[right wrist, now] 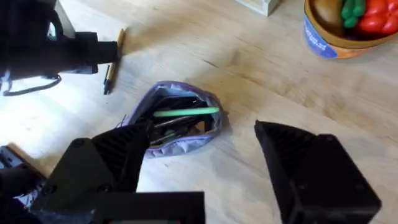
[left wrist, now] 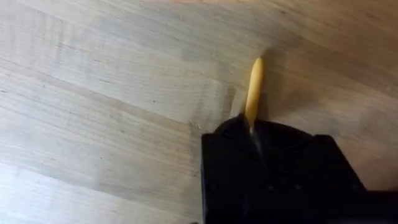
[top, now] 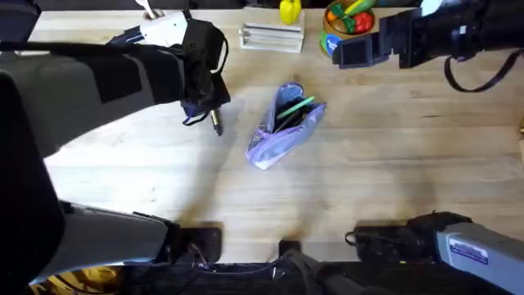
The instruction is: Unzip the bag, pick up the pens from the table one at a time and place them inside, then zip the bag closed.
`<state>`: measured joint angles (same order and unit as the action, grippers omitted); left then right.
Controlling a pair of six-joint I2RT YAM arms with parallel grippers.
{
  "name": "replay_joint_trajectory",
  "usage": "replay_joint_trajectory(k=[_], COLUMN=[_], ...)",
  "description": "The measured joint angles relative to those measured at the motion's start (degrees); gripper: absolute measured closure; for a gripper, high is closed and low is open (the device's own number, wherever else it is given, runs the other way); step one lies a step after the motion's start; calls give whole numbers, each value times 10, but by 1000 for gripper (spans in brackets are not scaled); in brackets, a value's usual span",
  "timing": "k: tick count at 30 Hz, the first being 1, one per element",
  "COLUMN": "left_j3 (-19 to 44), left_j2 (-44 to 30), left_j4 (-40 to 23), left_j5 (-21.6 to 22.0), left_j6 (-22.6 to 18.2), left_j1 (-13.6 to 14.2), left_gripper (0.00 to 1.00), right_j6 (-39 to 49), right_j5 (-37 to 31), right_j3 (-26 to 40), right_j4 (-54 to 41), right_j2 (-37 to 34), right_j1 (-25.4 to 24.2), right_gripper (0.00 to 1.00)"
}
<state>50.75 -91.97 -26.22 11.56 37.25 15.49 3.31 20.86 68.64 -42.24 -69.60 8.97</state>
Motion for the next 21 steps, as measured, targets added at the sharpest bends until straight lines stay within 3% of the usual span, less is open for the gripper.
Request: replay_joint_trajectory(k=[5,9,14,17,21], left_j3=[5,21,45,50,51], left_j2=[11,66,177,228,257], left_j4=[-12,-10,61,86,88], left_j5=[-7,-17,-71,-106,-142], left_j6=[-14,-27,-64,-95,-147], left_j1=[0,0,4,20,65], left_gripper=[961,960,960,960,960], right_j6=[0,0,0,3,15], right_j5=[0,-1,-25,-42,-52], right_j3=[0,0,0,0,0], right_j4=[2,11,14,14,14], right_j2=[0,8,59,87,108], right_j1=[0,0,0,0,0], right_gripper=[3,4,4,3,3])
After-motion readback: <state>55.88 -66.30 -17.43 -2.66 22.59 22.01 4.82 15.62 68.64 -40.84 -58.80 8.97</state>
